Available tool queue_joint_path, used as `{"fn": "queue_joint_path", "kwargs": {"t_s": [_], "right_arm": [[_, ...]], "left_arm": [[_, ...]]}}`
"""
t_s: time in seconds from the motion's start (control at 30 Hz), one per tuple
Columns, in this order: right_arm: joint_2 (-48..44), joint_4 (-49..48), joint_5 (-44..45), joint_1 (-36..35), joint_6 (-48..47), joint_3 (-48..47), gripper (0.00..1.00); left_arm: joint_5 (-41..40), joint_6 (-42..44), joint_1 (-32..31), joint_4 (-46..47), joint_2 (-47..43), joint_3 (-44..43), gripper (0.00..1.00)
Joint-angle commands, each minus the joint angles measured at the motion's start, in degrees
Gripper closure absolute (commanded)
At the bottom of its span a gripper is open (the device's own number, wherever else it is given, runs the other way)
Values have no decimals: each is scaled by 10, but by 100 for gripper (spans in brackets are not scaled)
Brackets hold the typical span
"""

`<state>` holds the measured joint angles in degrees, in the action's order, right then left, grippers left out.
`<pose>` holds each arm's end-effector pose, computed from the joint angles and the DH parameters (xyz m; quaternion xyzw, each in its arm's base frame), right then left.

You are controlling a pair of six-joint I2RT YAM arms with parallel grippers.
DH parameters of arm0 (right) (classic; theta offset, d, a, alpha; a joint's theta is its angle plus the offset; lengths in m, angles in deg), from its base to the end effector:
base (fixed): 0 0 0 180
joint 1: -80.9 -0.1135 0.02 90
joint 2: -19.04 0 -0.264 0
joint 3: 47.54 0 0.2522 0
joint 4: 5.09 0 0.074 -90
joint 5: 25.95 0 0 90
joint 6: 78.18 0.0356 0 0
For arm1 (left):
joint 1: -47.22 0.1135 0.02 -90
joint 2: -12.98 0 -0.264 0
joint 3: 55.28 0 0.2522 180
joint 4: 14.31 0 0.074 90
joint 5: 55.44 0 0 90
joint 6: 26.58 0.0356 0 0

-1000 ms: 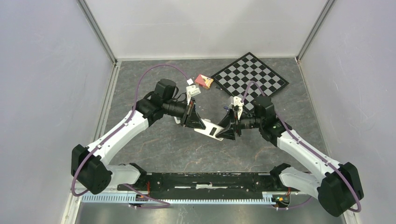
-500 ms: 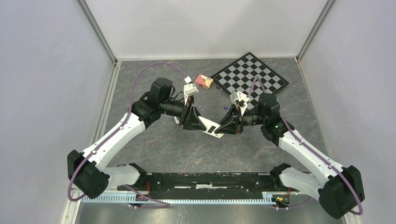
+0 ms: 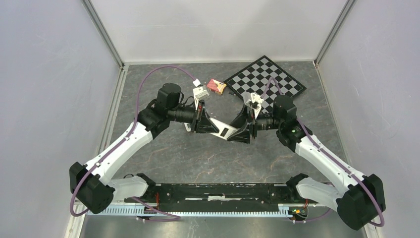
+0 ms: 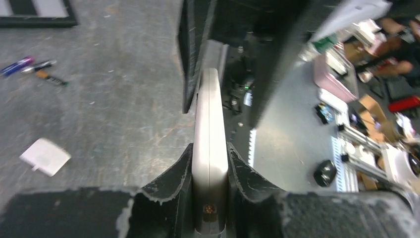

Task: Load the batteries into the remote control
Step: Adjust the remote control, then pick up the battery from the center of the board.

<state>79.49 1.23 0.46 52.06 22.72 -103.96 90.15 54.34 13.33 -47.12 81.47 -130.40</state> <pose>0.1859 0.1388 0.3093 -0.4351 0.5922 0.5656 0.3744 0.1979 -0.1683 0.3467 0.4020 0.6805 -0.5396 0.2901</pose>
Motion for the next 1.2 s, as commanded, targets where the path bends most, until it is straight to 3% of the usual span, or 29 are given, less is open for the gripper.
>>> {"fn": "queue_joint_path", "kwargs": {"t_s": [0.0, 0.07, 0.23, 0.33, 0.4, 0.5, 0.87, 1.17], "right_arm": [[-8, -4, 82, -7, -29, -50, 28], [-14, 10, 158, -6, -33, -51, 20], [-2, 64, 410, -7, -9, -34, 20], [41, 107, 547, -8, 11, -26, 29], [88, 149, 621, -12, 19, -36, 38], [147, 174, 715, -23, 26, -46, 45], [274, 145, 735, -37, 59, -70, 61], [337, 149, 741, -42, 68, -115, 64]], "left_arm": [[-167, -66, 1, 27, -26, 23, 98], [-281, -88, 1, 19, -35, 35, 98], [-523, -161, 1, 19, -53, 86, 98], [-589, -182, 1, 36, -58, 113, 98], [-596, -186, 1, 53, -63, 125, 98], [-598, -183, 1, 83, -75, 141, 98], [-639, -180, 1, 136, -122, 182, 98], [-645, -190, 2, 165, -142, 191, 98]]}}
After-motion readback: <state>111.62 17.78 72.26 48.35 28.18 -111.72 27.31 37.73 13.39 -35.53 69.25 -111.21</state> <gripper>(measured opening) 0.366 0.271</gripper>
